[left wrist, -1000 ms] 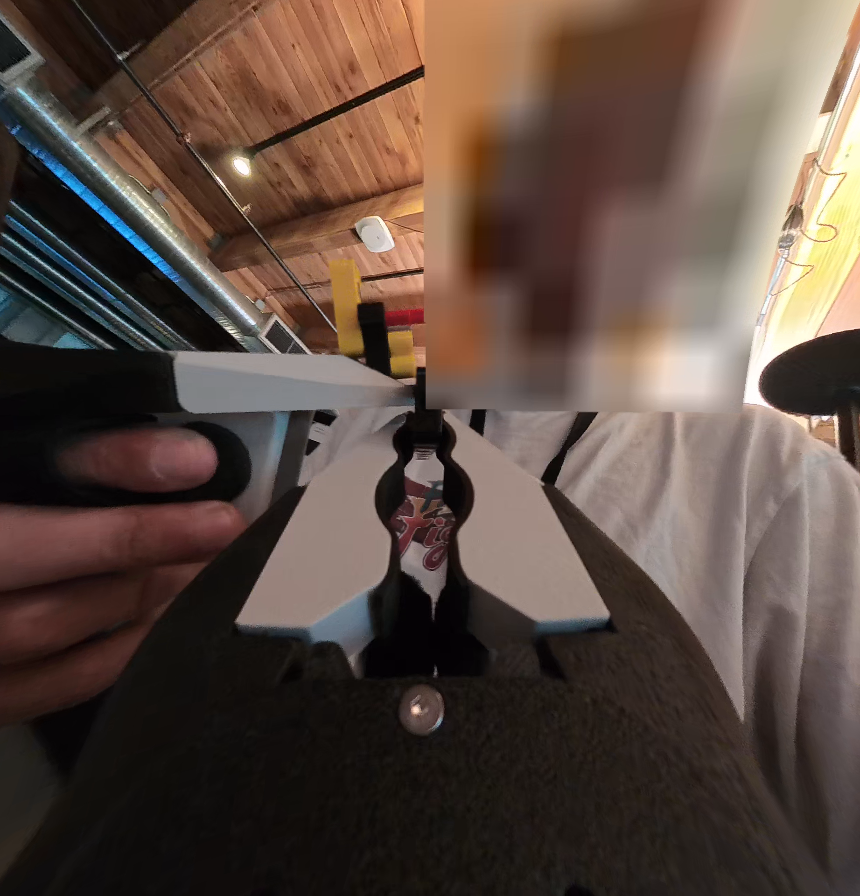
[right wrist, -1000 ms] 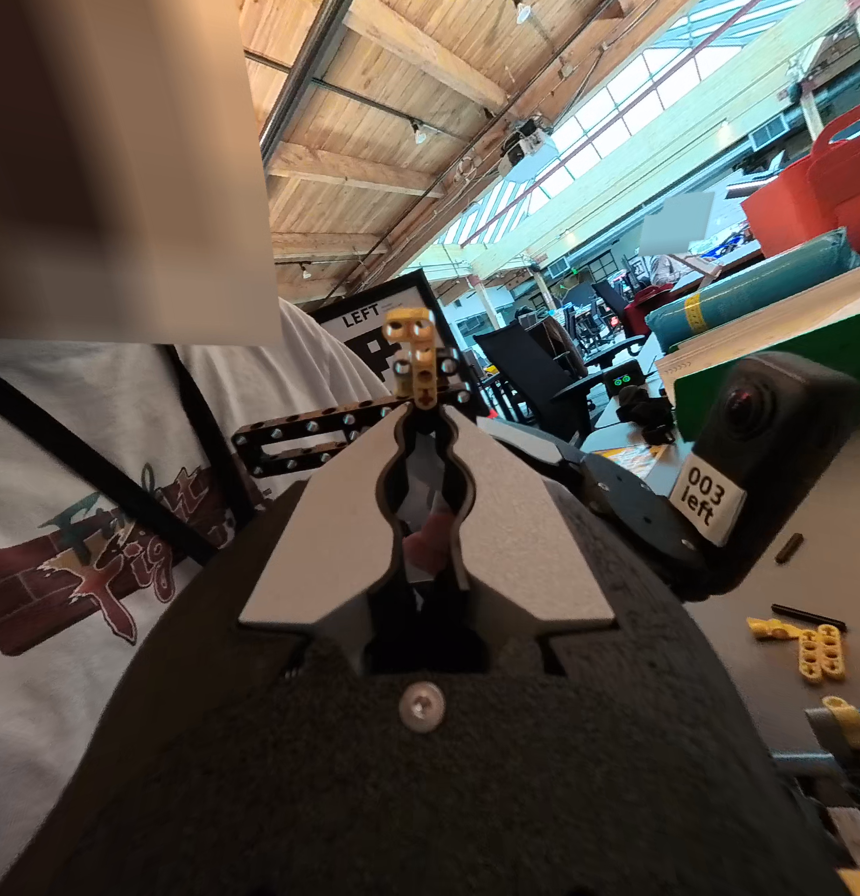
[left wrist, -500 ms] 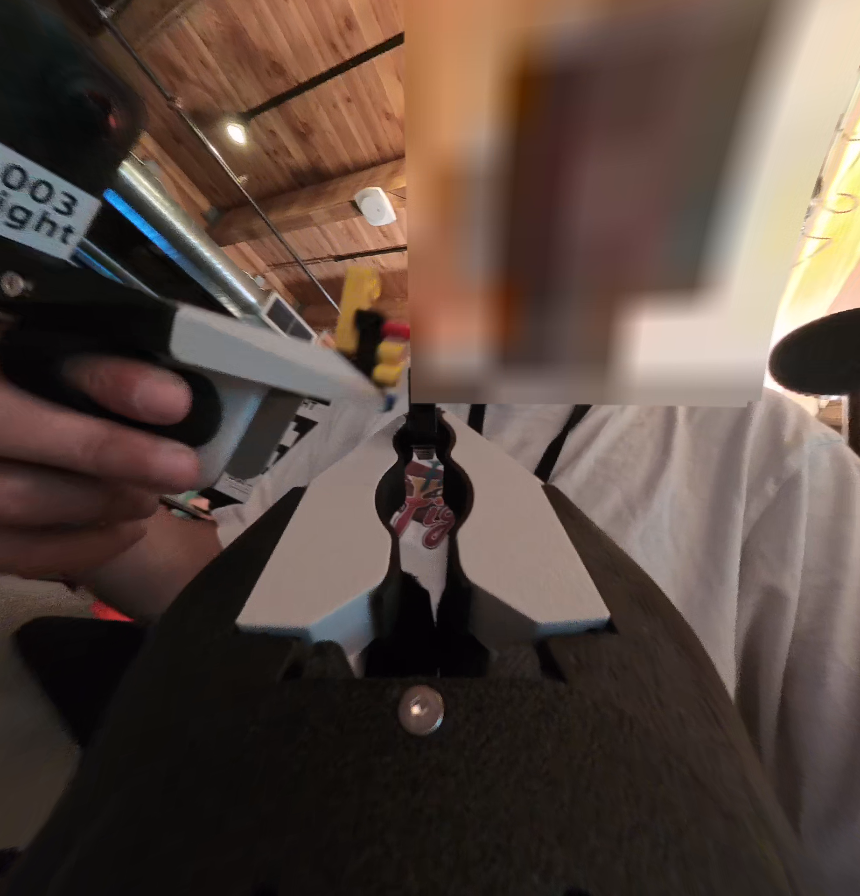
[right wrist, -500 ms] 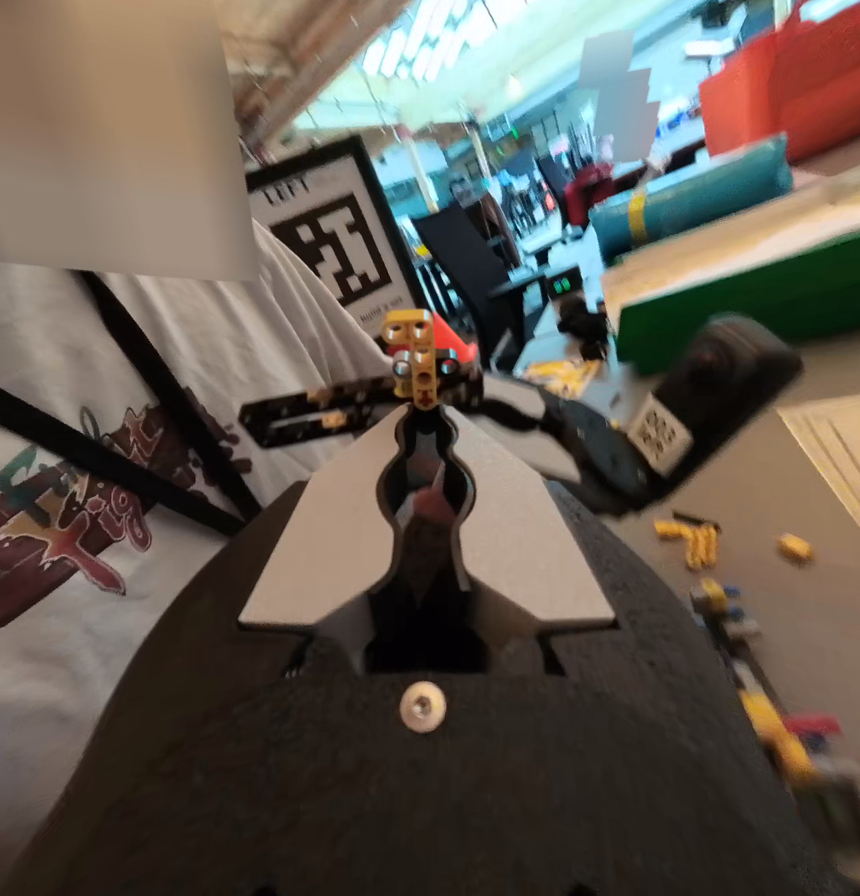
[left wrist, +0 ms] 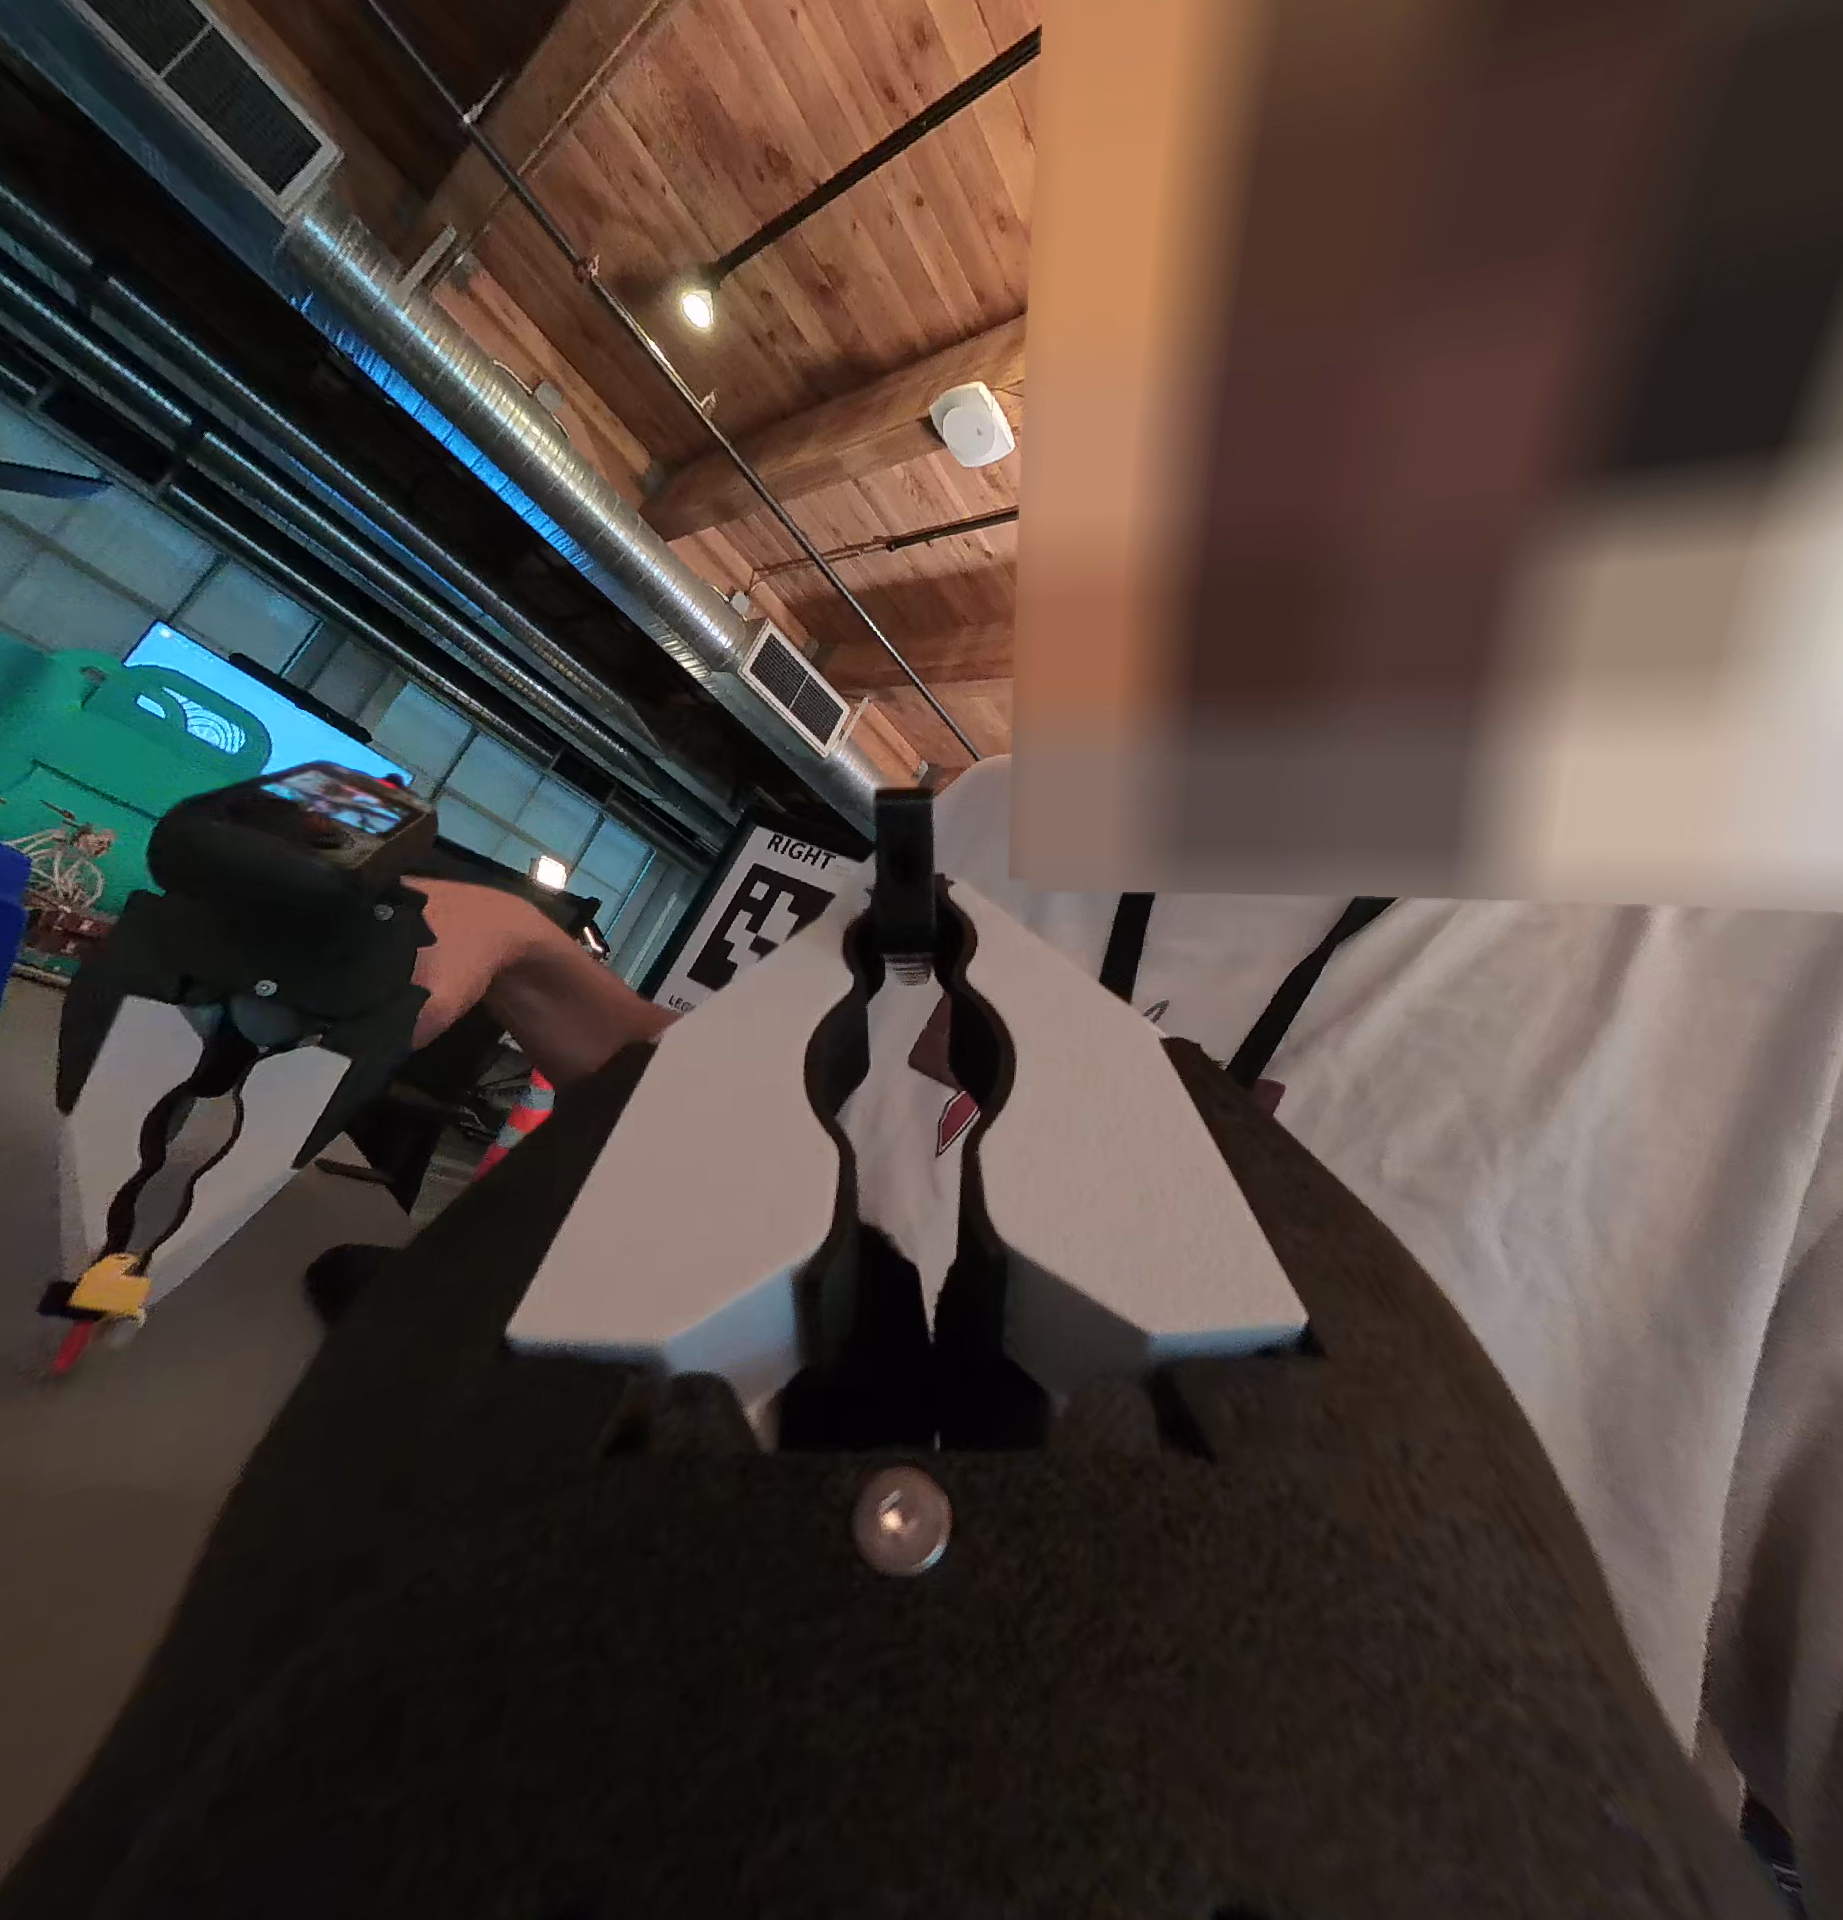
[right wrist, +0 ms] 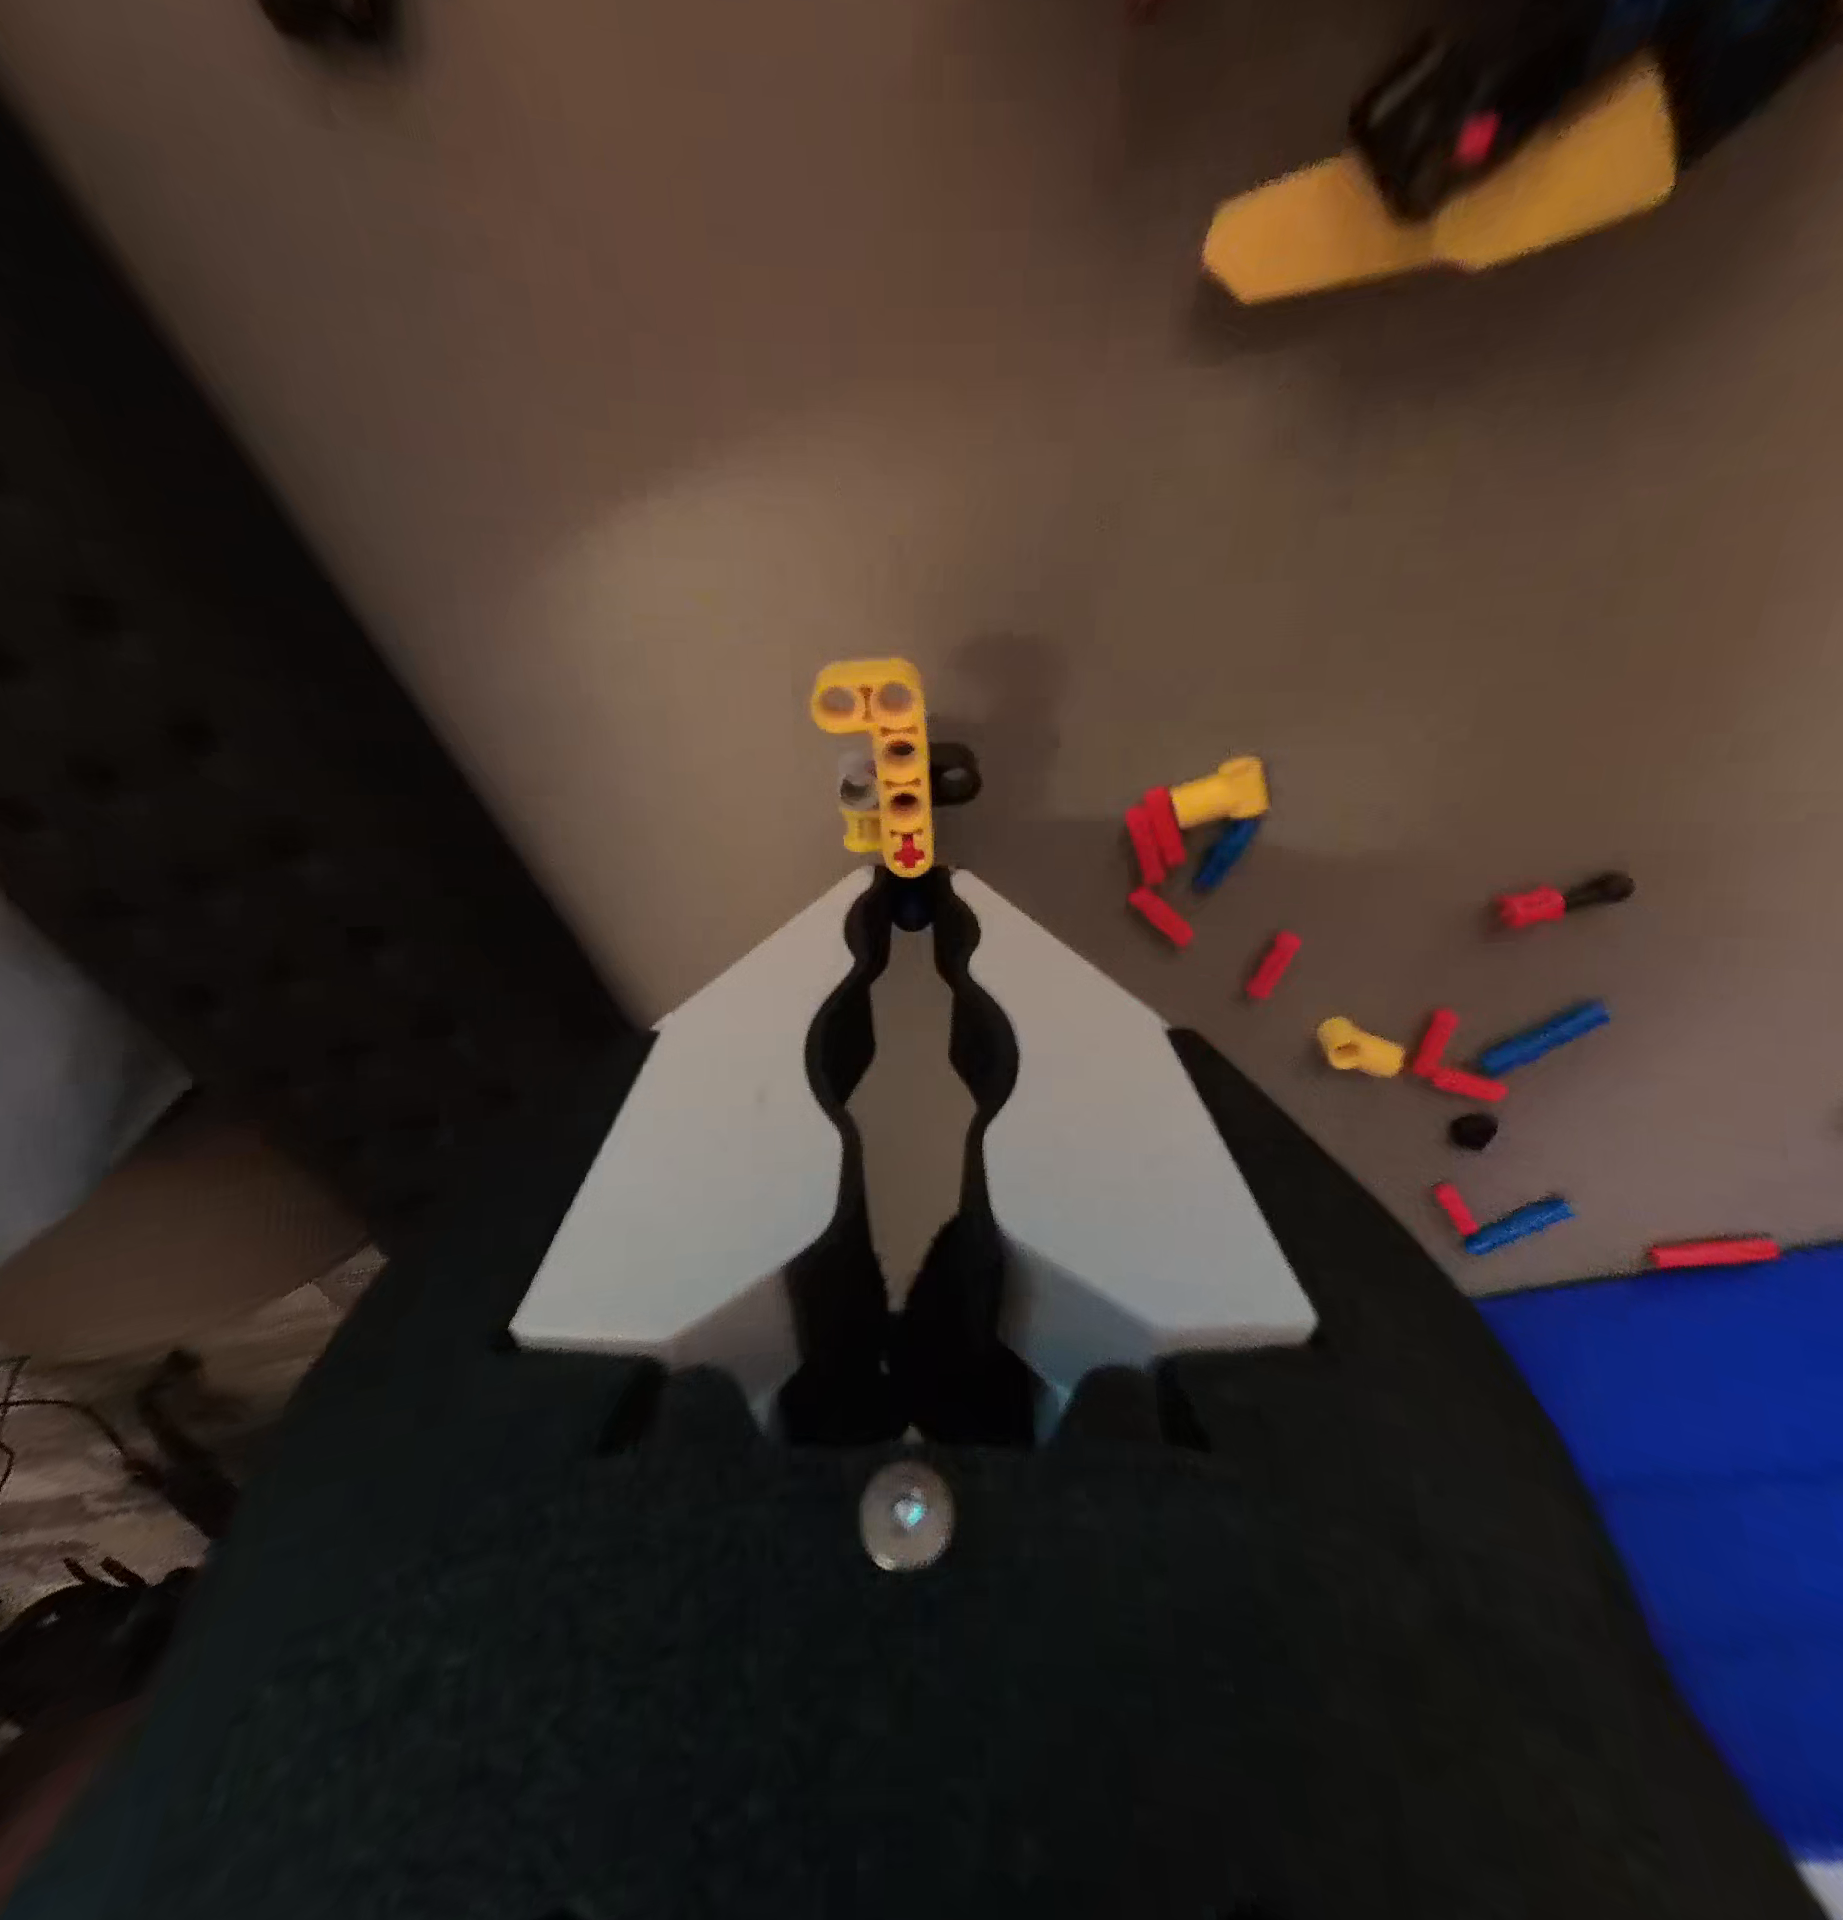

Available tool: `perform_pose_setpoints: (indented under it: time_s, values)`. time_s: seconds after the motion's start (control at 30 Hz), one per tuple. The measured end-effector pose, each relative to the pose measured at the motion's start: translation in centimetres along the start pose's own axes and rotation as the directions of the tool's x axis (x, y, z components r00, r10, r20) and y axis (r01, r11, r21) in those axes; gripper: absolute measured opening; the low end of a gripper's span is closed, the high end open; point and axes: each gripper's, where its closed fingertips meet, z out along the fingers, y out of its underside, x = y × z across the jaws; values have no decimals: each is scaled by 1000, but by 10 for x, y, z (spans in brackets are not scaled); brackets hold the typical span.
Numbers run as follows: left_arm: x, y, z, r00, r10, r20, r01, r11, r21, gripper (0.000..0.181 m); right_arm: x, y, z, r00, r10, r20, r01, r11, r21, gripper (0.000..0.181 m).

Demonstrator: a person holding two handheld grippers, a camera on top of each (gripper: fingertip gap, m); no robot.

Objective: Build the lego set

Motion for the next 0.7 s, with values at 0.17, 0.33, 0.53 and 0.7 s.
perform_pose_setpoints:
  time_s: [0.17, 0.33, 0.53, 0.7]
  values:
    - [-2, 1, 0, 1000, 0, 13, 0, 1000, -5, 7, 0, 7, 6, 1000, 6, -27, -6, 1000, 26, 6]
    - [-4, 3, 1, 1000, 0, 21, 1, 1000, -17, 7, 2, 9, 5, 999, 22, -34, -20, 997, 72, 8]
    - [-6, 6, 1, 1000, -6, 30, 7, 1000, -27, 7, 6, 9, -4, 998, 37, -54, -28, 987, 158, 10]
    - [-7, 8, 2, 999, -12, 31, 13, 999, -34, 7, 6, 4, -4, 998, 55, -28, -47, 974, 223, 9]
